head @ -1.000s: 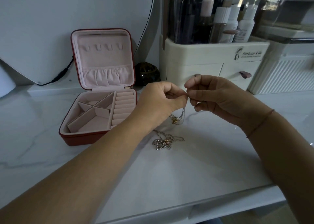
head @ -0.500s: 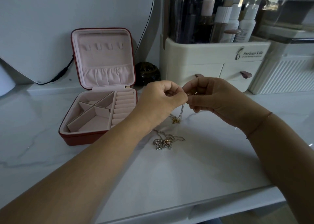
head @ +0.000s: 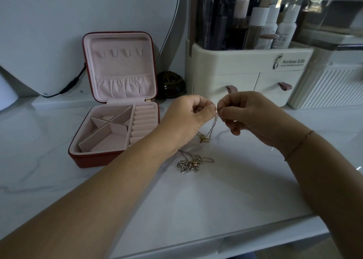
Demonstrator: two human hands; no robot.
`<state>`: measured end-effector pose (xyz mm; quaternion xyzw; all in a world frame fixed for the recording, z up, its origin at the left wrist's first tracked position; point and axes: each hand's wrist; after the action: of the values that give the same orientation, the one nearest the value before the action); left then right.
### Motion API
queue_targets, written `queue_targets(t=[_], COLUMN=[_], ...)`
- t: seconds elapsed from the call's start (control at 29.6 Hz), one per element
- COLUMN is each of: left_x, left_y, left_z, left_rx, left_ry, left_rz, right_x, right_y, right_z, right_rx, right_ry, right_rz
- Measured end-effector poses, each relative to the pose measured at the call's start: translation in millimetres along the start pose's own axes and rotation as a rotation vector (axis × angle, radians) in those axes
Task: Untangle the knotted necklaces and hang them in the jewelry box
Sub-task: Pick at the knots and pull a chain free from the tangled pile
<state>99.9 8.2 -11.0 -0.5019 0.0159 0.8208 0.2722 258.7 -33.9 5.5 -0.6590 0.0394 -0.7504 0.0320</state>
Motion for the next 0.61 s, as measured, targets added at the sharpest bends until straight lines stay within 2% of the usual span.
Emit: queue_targets(t=[0.37,0.61], left_x=[-1.5,-3.5], left_y=[-0.3,0.9], left_z=[3.2,3.1], left_rx=[-0.069,-0.067], left_ry=[0.076,0.066], left_rz=[0.024,0.010], right_x=[1.3,-1.8], right_y=[0.7,-0.1], right_z=[5.4,4.2], right_rx=[0.023,0.025], right_ry=[-0.147,-0.075], right_rz=[-0.020,-0.019])
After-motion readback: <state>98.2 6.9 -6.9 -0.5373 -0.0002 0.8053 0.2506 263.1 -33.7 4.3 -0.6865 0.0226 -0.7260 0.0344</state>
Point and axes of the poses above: each hand's wrist, its own y-axis away from the middle knuckle, its own z-axis out of the back of the hand, x = y × z, and after that the axes turned 11 degrees about -y, right-handed
